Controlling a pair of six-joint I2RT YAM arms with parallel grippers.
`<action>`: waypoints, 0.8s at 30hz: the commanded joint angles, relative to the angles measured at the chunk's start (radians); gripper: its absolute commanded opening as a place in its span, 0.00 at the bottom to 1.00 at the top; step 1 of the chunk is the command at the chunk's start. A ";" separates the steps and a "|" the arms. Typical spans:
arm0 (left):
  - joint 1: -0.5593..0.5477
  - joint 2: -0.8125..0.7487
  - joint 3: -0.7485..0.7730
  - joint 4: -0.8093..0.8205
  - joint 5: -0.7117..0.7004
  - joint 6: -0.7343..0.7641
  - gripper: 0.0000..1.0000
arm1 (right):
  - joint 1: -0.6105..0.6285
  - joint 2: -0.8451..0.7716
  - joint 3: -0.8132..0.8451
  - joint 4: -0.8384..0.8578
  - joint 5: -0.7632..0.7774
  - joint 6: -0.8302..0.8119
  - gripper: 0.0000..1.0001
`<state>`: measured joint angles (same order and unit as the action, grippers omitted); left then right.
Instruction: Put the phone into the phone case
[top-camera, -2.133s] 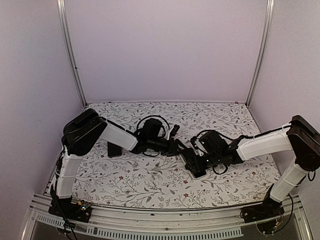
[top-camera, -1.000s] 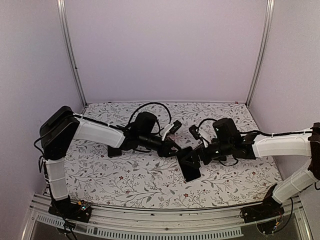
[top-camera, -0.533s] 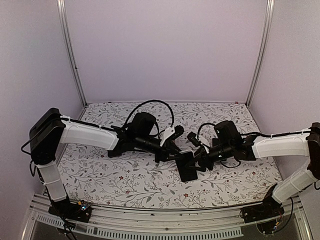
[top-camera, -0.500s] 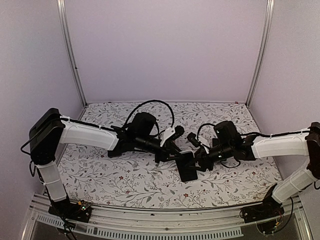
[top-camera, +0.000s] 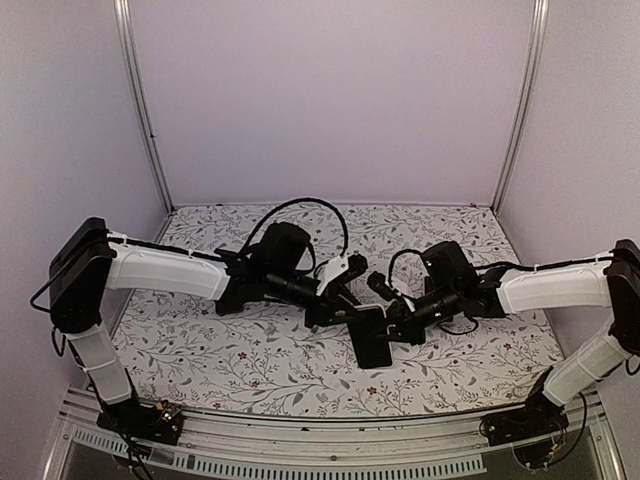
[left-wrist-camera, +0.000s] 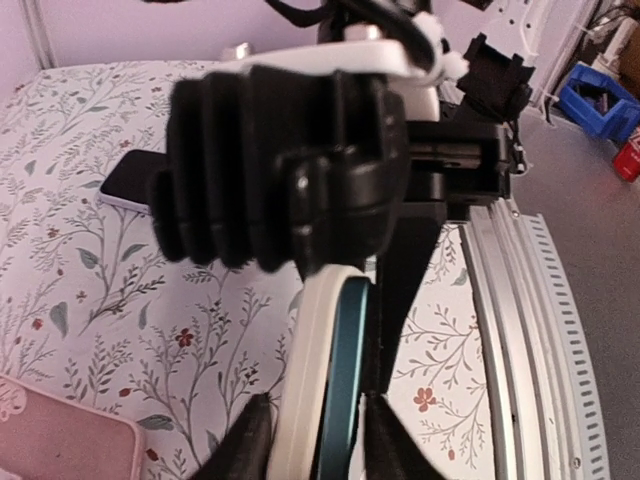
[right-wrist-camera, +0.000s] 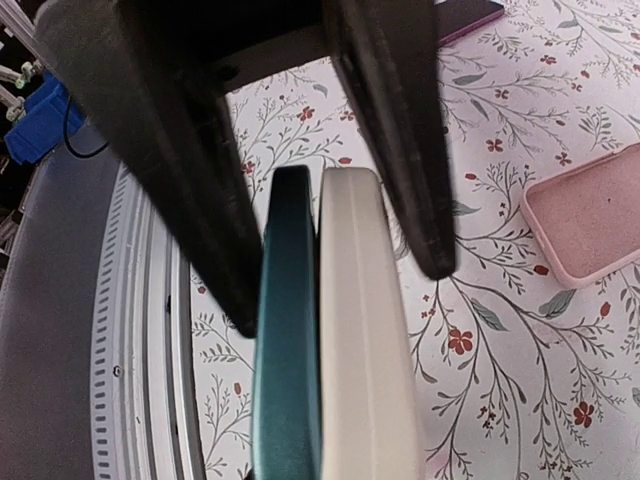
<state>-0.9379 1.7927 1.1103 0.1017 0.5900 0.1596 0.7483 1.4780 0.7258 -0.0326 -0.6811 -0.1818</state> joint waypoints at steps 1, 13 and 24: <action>-0.013 -0.118 -0.044 0.054 -0.049 -0.046 0.60 | -0.003 -0.079 0.089 0.004 -0.044 0.038 0.00; -0.013 -0.404 -0.331 0.426 -0.093 -0.155 0.89 | -0.003 -0.197 0.253 0.165 -0.275 0.079 0.00; -0.020 -0.352 -0.273 0.388 -0.102 -0.207 0.00 | 0.016 -0.219 0.289 0.258 -0.273 0.134 0.00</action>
<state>-0.9501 1.4120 0.8116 0.4885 0.5163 -0.0402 0.7437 1.2934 0.9752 0.1299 -0.9092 -0.0868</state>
